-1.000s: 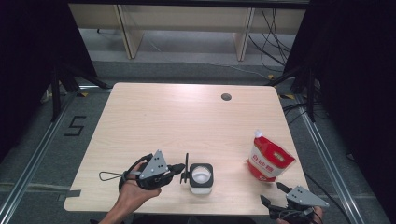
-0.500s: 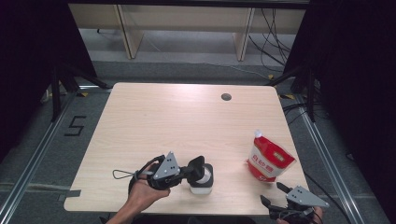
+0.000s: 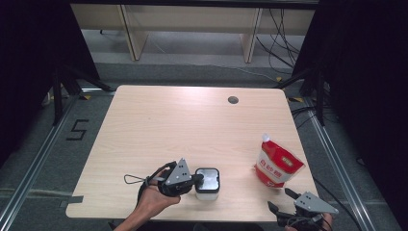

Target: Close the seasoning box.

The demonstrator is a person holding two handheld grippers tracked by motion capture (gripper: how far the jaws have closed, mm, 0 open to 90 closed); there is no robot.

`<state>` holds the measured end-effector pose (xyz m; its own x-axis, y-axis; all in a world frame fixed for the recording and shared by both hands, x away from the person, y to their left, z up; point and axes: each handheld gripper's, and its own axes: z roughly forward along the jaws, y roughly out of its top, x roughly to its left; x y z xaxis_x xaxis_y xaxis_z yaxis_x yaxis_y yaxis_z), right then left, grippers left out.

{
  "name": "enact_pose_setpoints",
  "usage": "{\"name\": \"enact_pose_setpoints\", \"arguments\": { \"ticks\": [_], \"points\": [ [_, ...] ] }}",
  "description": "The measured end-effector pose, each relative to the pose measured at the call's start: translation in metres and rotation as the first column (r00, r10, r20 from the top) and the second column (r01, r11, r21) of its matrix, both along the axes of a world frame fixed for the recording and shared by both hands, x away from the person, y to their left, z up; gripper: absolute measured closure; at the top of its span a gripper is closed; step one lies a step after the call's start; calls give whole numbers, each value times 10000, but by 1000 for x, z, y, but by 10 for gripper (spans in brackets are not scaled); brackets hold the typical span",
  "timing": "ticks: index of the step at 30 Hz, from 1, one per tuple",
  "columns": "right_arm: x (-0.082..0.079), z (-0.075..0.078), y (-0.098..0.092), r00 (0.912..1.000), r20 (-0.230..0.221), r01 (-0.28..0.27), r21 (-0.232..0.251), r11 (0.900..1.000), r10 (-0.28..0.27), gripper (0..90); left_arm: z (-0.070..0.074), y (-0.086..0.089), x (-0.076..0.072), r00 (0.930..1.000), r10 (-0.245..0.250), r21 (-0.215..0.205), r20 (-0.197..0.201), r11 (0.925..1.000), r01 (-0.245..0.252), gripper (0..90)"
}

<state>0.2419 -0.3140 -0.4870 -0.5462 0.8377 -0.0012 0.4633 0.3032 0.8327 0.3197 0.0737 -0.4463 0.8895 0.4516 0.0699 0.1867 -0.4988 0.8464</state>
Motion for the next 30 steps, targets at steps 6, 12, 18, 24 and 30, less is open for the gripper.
{"name": "enact_pose_setpoints", "arguments": {
  "ticks": [6,12,18,24,30],
  "points": [
    [-1,0,0,9999,-127,23,81,10000,-22,240,2,2,0,9999,81,-246,-135,9997,-85,864],
    [0,0,0,10000,40,9,48,10000,-10,240,11,12,0,9990,234,-755,-393,9968,-263,764],
    [-2,0,2,10000,-85,0,115,9999,1,240,14,26,-2,9986,302,-1055,-429,9938,-345,568],
    [1,0,0,9995,257,-193,-113,9997,196,234,8,41,-9,9956,673,-1182,-655,9902,-747,399],
    [1,0,1,9995,191,-270,-40,9996,270,221,2,51,-14,9938,740,-987,-833,9917,-821,314]
  ]
}}
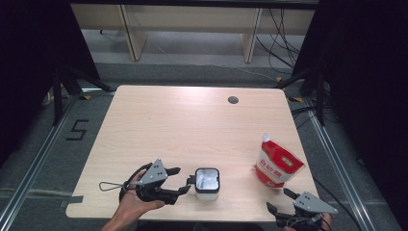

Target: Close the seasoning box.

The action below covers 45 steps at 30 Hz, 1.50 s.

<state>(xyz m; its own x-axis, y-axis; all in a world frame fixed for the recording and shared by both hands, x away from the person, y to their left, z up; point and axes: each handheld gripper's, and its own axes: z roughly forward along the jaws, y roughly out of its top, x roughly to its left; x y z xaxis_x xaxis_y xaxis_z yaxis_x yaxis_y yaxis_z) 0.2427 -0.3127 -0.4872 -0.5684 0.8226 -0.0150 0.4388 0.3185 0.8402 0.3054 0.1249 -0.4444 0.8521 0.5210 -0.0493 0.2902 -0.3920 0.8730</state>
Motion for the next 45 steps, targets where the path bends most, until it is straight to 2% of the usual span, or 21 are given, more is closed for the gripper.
{"name": "enact_pose_setpoints", "arguments": {
  "ticks": [2,6,7,9,14,15,16,17,19,22,23,25,27,29,32,33,34,36,37,40,45],
  "points": [
    [-1,0,1,9997,-227,22,181,9998,-18,220,-3,0,-3,9998,122,40,-162,9999,-122,291],
    [-1,0,1,9998,-192,26,35,10000,-25,219,-9,1,-9,9990,261,86,-357,9996,-258,250],
    [-3,0,3,9984,-521,222,246,9995,-209,219,-10,2,-9,9996,129,240,-238,9996,-123,243],
    [-1,0,2,9994,-342,62,123,9999,-57,218,-14,4,-10,9998,127,268,-179,9996,-122,228],
    [-2,0,2,9993,-373,-3,162,9999,9,220,-25,7,-18,9976,391,181,-576,9991,-382,188],
    [-4,0,5,9975,-672,226,317,9992,-204,220,-27,8,-20,9968,445,11,-668,9990,-446,188],
    [-5,0,5,9972,-713,251,339,9991,-226,220,-28,11,-20,9975,345,253,-620,9991,-330,188],
    [-1,-1,3,9990,-434,-40,191,9998,49,219,-30,12,-22,9958,510,186,-759,9986,-498,187],
    [-3,-1,5,9982,-577,157,175,9997,-147,217,-33,14,-23,9969,436,182,-648,9989,-425,184],
    [-1,-2,4,9986,-510,-95,178,9998,104,217,-36,18,-26,9943,692,193,-807,9975,-679,170],
    [-3,-1,5,9973,-732,18,152,9999,-6,217,-37,19,-28,9946,653,128,-803,9978,-644,159],
    [0,-2,5,9986,-432,-304,37,9995,305,210,-39,21,-30,9950,524,396,-855,9980,-492,158],
    [0,-2,5,9988,-423,-264,-52,9996,261,199,-44,20,-33,9947,442,231,-928,9988,-422,155],
    [2,-4,5,9986,-380,-380,-198,9991,372,186,-50,21,-35,9956,396,577,-850,9977,-348,152],
    [0,-3,6,9985,-343,-428,-113,9990,424,177,-58,18,-41,9920,494,378,-1164,9983,-453,153],
    [0,-3,7,9980,-483,-410,-69,9991,406,173,-58,20,-41,9935,409,780,-1066,9964,-326,153],
    [1,-3,6,9986,-268,-460,-141,9988,456,169,-59,19,-41,9939,374,802,-1033,9964,-292,153],
    [1,-4,7,9973,-569,-471,-39,9989,468,166,-58,18,-44,9939,378,562,-1032,9979,-321,153],
    [1,-4,7,9969,-576,-548,-79,9985,543,166,-57,19,-44,9943,361,701,-1003,9971,-291,153],
    [1,-3,7,9983,-298,-506,-357,9981,495,167,-57,19,-47,9930,476,519,-1081,9978,-422,153],
    [0,-4,8,9975,-549,-458,-384,9982,437,164,-58,19,-47,9942,431,773,-981,9964,-356,154]
  ]
}}
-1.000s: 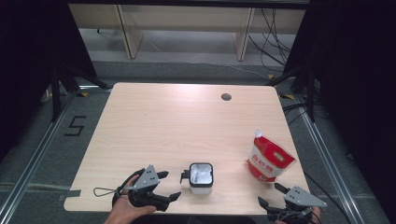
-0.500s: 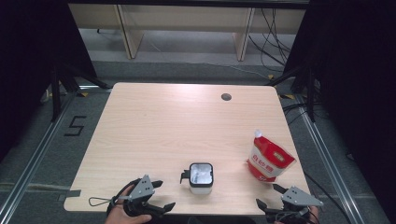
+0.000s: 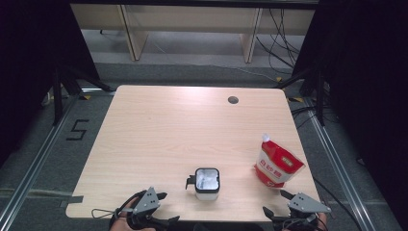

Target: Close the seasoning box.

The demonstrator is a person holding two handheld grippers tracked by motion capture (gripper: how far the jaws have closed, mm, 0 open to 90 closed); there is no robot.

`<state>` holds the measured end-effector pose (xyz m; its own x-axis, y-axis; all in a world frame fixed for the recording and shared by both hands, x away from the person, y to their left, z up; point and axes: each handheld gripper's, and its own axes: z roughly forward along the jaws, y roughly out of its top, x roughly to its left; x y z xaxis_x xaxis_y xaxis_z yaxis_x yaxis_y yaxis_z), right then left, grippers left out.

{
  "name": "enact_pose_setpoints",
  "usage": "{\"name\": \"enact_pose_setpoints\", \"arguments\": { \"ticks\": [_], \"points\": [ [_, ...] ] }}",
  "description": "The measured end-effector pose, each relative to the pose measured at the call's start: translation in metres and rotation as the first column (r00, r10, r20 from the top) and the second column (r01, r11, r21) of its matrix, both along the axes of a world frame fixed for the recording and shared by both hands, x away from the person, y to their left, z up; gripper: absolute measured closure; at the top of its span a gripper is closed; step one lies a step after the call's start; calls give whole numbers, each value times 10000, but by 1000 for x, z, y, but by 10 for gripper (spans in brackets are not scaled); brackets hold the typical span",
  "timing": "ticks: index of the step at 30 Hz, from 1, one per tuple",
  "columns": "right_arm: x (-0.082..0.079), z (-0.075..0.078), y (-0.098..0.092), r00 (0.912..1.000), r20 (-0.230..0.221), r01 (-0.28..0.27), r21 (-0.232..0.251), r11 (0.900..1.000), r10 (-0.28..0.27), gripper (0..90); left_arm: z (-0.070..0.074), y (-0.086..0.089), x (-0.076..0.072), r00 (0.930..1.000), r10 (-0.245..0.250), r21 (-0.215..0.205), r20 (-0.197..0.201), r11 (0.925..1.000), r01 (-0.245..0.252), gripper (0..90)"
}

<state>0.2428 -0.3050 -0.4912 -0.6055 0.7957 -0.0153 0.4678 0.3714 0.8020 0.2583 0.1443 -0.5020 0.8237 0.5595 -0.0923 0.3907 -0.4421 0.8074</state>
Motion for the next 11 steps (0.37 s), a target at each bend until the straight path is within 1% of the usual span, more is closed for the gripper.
{"name": "enact_pose_setpoints", "arguments": {
  "ticks": [1,2,3,4,5,6,7,8,9,10,11],
  "points": [
    [0,0,1,10000,35,50,62,10000,-50,164,0,0,0,10000,-15,-17,-3,10000,15,154],
    [1,-1,0,9999,71,-95,129,9999,94,164,0,0,0,10000,-1,-20,1,10000,1,154],
    [0,-1,1,9999,-138,-84,181,9998,86,164,0,-1,0,9999,50,-108,-124,9999,-52,154],
    [0,-1,0,9999,-111,8,197,9998,-6,164,0,0,0,10000,73,-66,-44,10000,-73,154],
    [1,-1,-1,10000,15,37,187,9998,-38,165,-1,0,0,10000,84,-43,-49,10000,-85,154],
    [1,-1,-1,10000,-4,-19,248,9997,19,164,0,1,1,10000,69,108,18,9999,-69,154],
    [1,-1,-2,9999,-119,16,151,9999,-14,164,0,1,2,10000,1,226,69,9997,-2,154],
    [2,-1,-3,10000,21,-16,57,10000,16,165,0,1,2,10000,8,233,57,9997,-9,154],
    [2,-1,-3,10000,75,63,26,10000,-63,165,0,1,2,10000,13,231,57,9997,-15,154],
    [1,-1,-3,10000,9,78,78,9999,-79,165,0,1,2,10000,51,193,20,9998,-51,154],
    [3,-2,-3,9999,134,-34,103,9999,33,165,0,1,2,10000,39,178,-1,9998,-39,154]
  ]
}}
